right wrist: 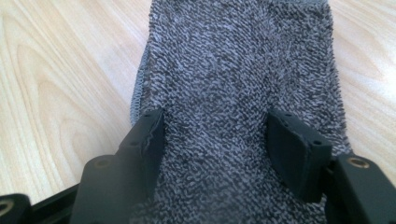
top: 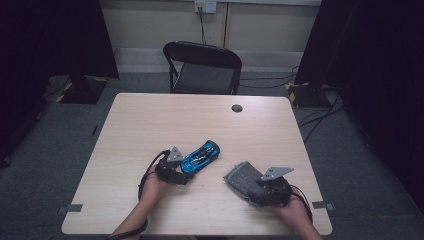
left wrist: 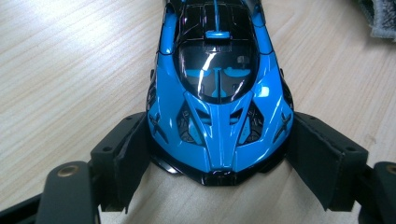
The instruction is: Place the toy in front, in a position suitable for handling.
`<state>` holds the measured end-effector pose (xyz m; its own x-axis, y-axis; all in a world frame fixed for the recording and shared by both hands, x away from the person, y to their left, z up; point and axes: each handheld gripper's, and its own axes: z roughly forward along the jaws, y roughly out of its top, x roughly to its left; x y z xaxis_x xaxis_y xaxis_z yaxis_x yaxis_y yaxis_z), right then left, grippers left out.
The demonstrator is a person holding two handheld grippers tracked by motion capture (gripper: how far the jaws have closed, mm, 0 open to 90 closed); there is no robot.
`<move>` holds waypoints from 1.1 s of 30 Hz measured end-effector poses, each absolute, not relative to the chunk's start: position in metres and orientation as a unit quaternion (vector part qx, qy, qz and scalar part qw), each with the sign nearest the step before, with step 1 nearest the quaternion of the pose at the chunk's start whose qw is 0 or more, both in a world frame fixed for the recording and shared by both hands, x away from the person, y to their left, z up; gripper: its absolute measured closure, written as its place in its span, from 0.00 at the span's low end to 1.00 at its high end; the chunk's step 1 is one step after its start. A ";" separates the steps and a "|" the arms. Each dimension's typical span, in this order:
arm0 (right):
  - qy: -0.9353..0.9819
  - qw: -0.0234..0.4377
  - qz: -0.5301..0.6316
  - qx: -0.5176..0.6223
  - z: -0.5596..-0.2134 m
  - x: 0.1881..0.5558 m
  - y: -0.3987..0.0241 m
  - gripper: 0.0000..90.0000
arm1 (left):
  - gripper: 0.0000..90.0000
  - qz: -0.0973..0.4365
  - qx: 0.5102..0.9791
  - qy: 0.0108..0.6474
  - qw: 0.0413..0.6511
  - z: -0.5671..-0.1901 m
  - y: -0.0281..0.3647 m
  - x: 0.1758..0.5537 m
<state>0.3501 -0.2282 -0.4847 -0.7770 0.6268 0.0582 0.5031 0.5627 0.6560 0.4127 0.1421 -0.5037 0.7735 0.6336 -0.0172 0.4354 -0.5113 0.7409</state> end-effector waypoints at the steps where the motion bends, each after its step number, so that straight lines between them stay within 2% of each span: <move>1: 0.879 0.092 0.340 0.321 -0.485 0.350 -0.228 0.42 | 0.26 0.129 0.860 0.311 0.384 -0.504 0.142 0.413; 5: 0.868 0.085 0.357 0.335 -0.475 0.350 -0.235 0.39 | 0.26 0.128 0.860 0.311 0.384 -0.504 0.142 0.413; 8: 0.865 0.097 0.351 0.346 -0.471 0.350 -0.244 0.38 | 0.26 0.127 0.860 0.310 0.385 -0.504 0.142 0.414; 10: 0.872 0.080 0.332 0.350 -0.480 0.349 -0.247 0.36 | 0.26 0.127 0.860 0.311 0.385 -0.504 0.142 0.414; 13: 0.874 0.091 0.330 0.345 -0.482 0.347 -0.245 0.36 | 0.26 0.127 0.860 0.311 0.385 -0.504 0.142 0.414; 16: 0.875 0.110 0.316 0.349 -0.483 0.346 -0.239 0.42 | 0.26 0.127 0.860 0.311 0.385 -0.504 0.142 0.414; 19: 0.870 0.120 0.316 0.359 -0.482 0.348 -0.240 0.56 | 0.26 0.127 0.860 0.310 0.385 -0.504 0.142 0.414; 20: 0.867 0.124 0.316 0.365 -0.482 0.349 -0.241 0.64 | 0.26 0.128 0.860 0.310 0.385 -0.504 0.142 0.414; 21: 0.867 0.124 0.316 0.365 -0.482 0.349 -0.241 0.64 | 0.26 0.128 0.860 0.310 0.384 -0.504 0.142 0.414; 22: 0.866 0.127 0.314 0.368 -0.482 0.350 -0.241 0.71 | 0.26 0.127 0.860 0.310 0.385 -0.504 0.142 0.414; 26: 0.866 0.131 0.308 0.371 -0.481 0.350 -0.239 0.77 | 0.26 0.127 0.860 0.310 0.385 -0.504 0.142 0.414; 33: 0.866 0.135 0.301 0.375 -0.480 0.350 -0.237 0.77 | 0.26 0.126 0.860 0.310 0.385 -0.504 0.142 0.414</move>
